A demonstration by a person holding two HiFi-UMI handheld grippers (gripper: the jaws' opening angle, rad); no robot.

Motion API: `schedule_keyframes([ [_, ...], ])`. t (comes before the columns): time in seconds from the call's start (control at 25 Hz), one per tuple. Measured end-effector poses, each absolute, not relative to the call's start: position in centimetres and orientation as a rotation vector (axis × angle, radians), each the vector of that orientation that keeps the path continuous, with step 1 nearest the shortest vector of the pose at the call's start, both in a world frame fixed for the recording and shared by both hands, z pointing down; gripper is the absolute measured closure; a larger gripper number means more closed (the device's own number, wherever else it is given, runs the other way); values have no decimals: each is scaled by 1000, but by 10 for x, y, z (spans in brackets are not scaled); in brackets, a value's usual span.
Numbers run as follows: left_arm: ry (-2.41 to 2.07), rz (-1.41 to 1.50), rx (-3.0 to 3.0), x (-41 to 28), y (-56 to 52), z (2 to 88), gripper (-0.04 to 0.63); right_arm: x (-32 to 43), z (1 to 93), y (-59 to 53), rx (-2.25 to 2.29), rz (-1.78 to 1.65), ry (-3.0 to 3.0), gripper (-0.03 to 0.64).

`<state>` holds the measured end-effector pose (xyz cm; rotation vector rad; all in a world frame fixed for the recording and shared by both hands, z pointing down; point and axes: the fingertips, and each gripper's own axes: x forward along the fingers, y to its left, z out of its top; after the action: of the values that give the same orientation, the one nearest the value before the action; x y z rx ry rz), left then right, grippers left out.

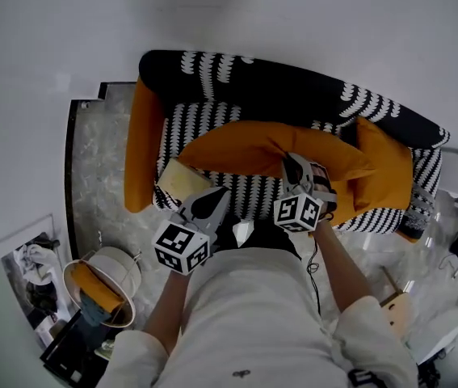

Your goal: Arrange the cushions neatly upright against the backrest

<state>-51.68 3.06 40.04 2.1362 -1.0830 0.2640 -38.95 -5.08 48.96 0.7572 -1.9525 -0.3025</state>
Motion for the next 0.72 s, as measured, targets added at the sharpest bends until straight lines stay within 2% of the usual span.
schedule_keyframes([
  [0.36, -1042, 294, 2114, -584, 10, 416, 583, -493, 502, -77, 772, -203, -2028, 589],
  [0.72, -1031, 312, 2097, -634, -4, 426, 583, -545, 542, -104, 670, -56, -2119, 591],
])
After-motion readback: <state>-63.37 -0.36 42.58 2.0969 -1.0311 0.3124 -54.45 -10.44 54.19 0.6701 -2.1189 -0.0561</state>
